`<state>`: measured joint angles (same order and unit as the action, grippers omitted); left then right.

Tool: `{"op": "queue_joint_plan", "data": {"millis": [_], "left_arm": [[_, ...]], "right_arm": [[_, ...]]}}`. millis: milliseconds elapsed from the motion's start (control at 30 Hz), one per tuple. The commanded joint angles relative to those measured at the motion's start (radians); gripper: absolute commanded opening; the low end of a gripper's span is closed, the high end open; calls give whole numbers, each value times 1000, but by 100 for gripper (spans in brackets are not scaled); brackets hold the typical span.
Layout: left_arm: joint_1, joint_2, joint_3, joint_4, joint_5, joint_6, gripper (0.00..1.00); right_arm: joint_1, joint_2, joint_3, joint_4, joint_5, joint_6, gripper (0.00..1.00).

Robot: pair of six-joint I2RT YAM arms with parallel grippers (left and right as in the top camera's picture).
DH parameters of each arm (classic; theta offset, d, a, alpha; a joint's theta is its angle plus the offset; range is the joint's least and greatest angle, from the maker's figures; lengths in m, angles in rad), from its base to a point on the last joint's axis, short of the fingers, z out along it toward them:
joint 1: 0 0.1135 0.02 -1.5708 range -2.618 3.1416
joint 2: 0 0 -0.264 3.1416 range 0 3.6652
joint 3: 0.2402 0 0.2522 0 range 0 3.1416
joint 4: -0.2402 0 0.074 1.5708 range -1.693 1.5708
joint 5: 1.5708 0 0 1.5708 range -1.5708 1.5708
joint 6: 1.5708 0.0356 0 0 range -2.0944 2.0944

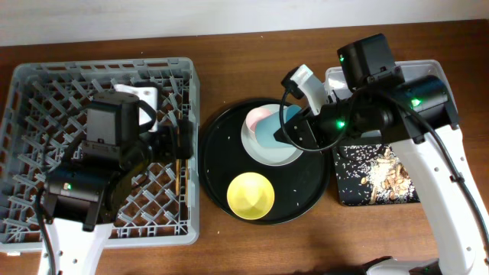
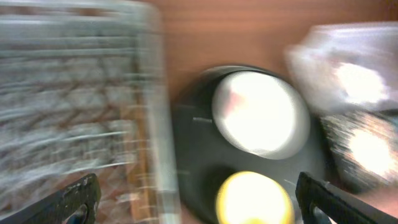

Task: Sort waste into correct bins and load items into the dishwasher rack
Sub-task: 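Grasp the blue cup on the white plate with the right gripper, then hand the blue cup from the right gripper to the left gripper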

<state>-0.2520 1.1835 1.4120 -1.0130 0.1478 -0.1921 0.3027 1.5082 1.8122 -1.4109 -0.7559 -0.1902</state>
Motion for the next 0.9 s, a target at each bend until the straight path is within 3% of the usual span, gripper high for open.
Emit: {"op": "queue_joint_plan", "data": {"millis": [0, 67, 233, 333, 533, 767, 867], "left_arm": [[10, -5, 11, 32, 739, 196, 99], [19, 1, 11, 74, 1009, 262, 99], [19, 2, 11, 177, 1282, 261, 99], [19, 2, 11, 175, 1176, 261, 99], [19, 4, 11, 175, 951, 245, 99], [19, 6, 11, 190, 1235, 247, 99], [19, 6, 11, 237, 1290, 246, 98]], "right_arm": [[-11, 0, -7, 0, -273, -100, 4], [-10, 0, -7, 0, -364, -158, 4], [-65, -1, -7, -2, -597, -224, 4], [-112, -3, -7, -11, -792, -224, 4], [-113, -51, -6, -78, -797, -225, 4], [-113, -84, -7, -84, -796, -233, 4], [-72, -84, -7, -119, -762, -293, 4]]}}
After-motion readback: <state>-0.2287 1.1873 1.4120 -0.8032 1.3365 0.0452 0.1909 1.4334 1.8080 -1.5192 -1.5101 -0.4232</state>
